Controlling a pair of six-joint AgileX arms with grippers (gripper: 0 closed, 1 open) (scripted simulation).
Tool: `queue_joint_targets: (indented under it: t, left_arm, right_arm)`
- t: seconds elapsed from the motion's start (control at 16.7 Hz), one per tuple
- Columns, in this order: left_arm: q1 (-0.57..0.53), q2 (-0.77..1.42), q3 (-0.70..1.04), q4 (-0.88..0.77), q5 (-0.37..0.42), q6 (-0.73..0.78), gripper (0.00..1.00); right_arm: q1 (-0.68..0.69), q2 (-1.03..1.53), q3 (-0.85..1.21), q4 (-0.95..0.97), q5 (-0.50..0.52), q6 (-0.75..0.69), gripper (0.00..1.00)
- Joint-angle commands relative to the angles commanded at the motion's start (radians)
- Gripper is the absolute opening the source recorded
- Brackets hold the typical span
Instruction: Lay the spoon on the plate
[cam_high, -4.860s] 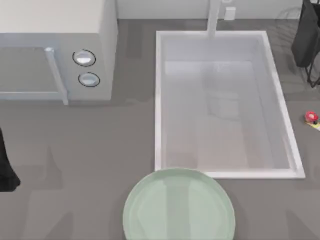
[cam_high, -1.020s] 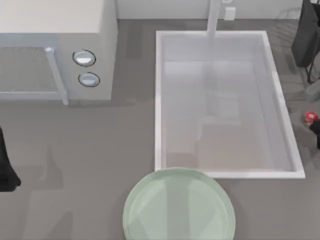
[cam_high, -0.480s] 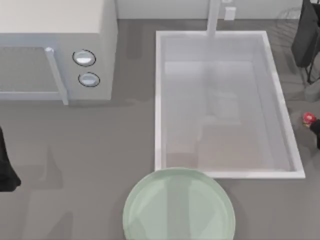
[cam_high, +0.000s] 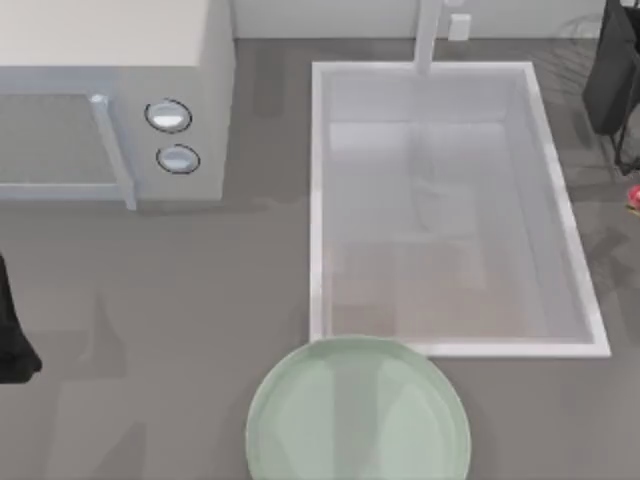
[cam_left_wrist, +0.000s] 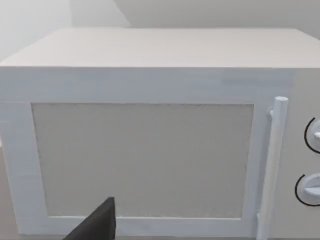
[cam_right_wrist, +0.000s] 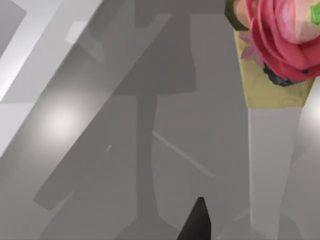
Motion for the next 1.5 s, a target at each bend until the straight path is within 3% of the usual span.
queue_joint_targets:
  t: [0.24,0.6,0.84,1.14,1.5]
  left_arm:
    - [0.000,0.000,0.000,0.000,0.000,0.000,1.00]
    - [0.000,0.000,0.000,0.000,0.000,0.000,1.00]
    - [0.000,0.000,0.000,0.000,0.000,0.000,1.00]
    - [0.000,0.000,0.000,0.000,0.000,0.000,1.00]
    - [0.000,0.000,0.000,0.000,0.000,0.000,1.00]
  right_arm:
    - [0.001,-0.043,0.078,-0.120,0.000,-0.001,0.00]
    - [0.005,-0.040,0.080,-0.123,0.000,-0.009,0.00]
    - [0.060,-0.022,0.097,-0.126,0.003,-0.149,0.00]
    - [0.213,0.011,0.112,-0.132,0.011,-0.564,0.00]
    - [0.465,0.045,0.088,-0.136,0.016,-1.369,0.00]
